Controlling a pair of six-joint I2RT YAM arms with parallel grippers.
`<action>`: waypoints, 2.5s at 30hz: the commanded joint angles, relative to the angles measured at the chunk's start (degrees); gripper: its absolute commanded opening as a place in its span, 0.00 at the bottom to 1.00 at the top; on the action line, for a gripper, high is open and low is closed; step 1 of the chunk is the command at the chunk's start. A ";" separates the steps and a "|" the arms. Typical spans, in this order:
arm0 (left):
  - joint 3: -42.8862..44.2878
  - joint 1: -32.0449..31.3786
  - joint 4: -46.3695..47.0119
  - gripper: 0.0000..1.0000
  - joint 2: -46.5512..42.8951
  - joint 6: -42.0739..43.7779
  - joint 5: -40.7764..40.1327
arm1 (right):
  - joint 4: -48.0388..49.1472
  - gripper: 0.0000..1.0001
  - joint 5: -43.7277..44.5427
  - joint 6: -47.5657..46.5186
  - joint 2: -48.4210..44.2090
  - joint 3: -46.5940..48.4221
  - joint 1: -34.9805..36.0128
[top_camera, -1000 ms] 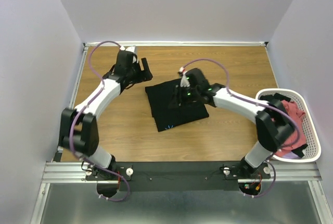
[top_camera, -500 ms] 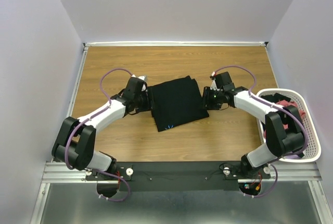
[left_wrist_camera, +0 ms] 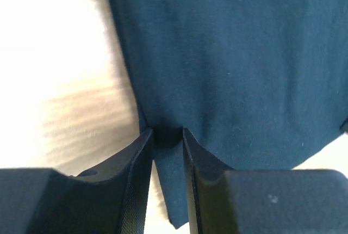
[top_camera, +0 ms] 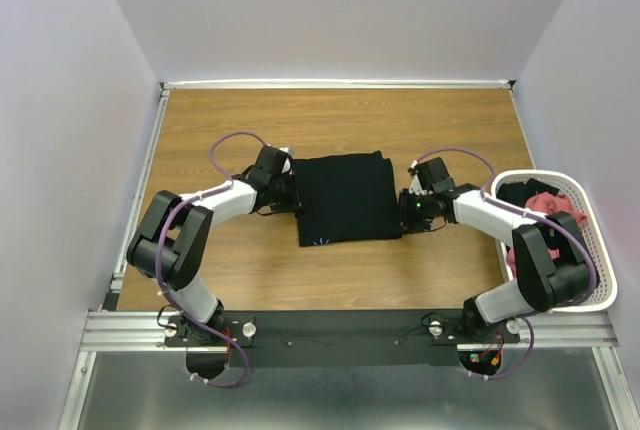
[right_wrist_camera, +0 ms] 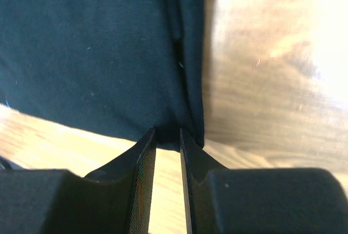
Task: Fold and stack the t-shirts
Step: Fold the tshirt, then neatly place the folded tshirt to the corner
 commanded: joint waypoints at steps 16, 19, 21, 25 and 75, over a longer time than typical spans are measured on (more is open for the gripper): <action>0.56 5.45 -12.19 0.87 -24.28 7.05 -23.84 | -3.28 0.63 11.26 -3.28 8.54 17.91 -0.01; -2.60 6.34 -10.44 0.87 -31.22 7.76 -28.77 | -3.28 0.63 13.55 -3.45 12.23 20.38 -0.01; -4.88 6.78 -9.55 0.87 -36.23 8.02 -32.01 | -3.19 0.63 13.90 -3.89 14.69 21.96 0.08; -7.44 7.04 -7.19 0.87 -42.39 8.46 -34.49 | -3.11 0.62 12.85 -4.24 17.95 24.33 0.08; -8.32 8.01 -5.50 0.86 -34.23 9.52 -32.82 | 14.47 0.33 69.19 -46.17 61.02 86.39 -29.10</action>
